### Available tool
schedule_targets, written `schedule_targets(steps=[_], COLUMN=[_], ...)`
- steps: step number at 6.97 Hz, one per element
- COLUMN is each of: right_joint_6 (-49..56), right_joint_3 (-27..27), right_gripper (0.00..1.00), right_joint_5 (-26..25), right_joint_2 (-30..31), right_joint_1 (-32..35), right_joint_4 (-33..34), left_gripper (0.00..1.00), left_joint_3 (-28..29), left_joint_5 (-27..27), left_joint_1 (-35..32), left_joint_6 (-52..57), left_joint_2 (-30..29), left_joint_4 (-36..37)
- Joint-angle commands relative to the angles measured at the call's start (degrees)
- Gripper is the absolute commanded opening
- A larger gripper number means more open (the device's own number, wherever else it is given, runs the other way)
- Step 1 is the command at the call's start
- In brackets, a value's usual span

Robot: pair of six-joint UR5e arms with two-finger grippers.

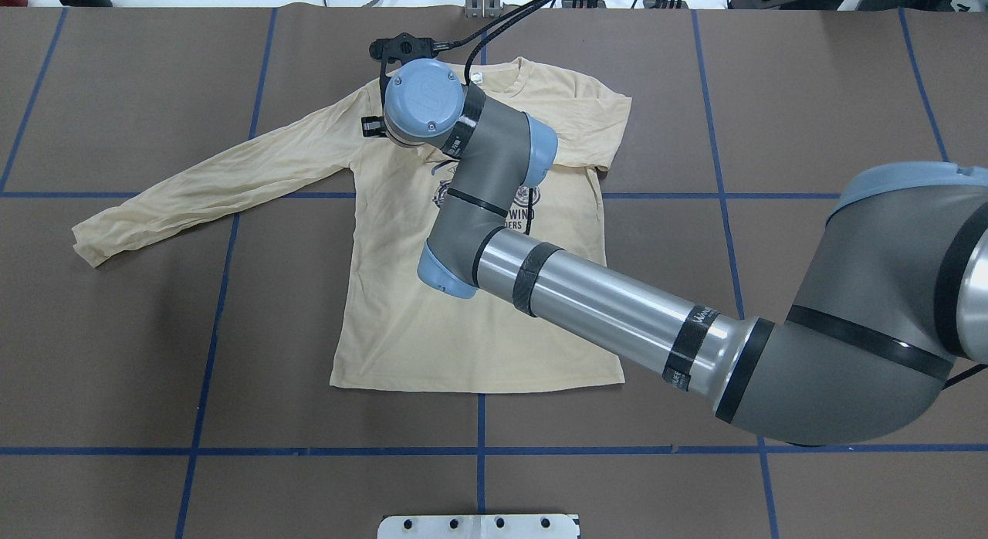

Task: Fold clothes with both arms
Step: 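Drag the held sleeve with the right gripper across the chest past the collar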

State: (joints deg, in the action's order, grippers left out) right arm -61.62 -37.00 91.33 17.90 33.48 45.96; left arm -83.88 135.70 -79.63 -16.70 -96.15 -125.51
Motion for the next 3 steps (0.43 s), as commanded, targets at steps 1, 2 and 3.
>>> schedule_targets(steps=[1,2,3], right_joint_6=[-0.1,-0.1,-0.1], right_joint_3=[0.4,1.5,1.5], right_gripper=[0.0,0.0,0.0], right_joint_5=[-2.2,-5.3,-8.2], right_joint_2=[-1.1,-1.8,-1.9], right_joint_1=[-0.2,-0.4,-0.8], right_joint_4=[0.1,0.0,0.0], left_gripper=[1.0,1.0,1.0], left_joint_3=[0.0,0.0,0.0], left_joint_5=[0.0,0.0,0.0], left_joint_1=[0.0,0.0,0.0], left_joint_6=[0.0,0.1,0.0], left_joint_2=[-0.1,-0.1,-0.1], left_joint_4=[0.0,0.0,0.0])
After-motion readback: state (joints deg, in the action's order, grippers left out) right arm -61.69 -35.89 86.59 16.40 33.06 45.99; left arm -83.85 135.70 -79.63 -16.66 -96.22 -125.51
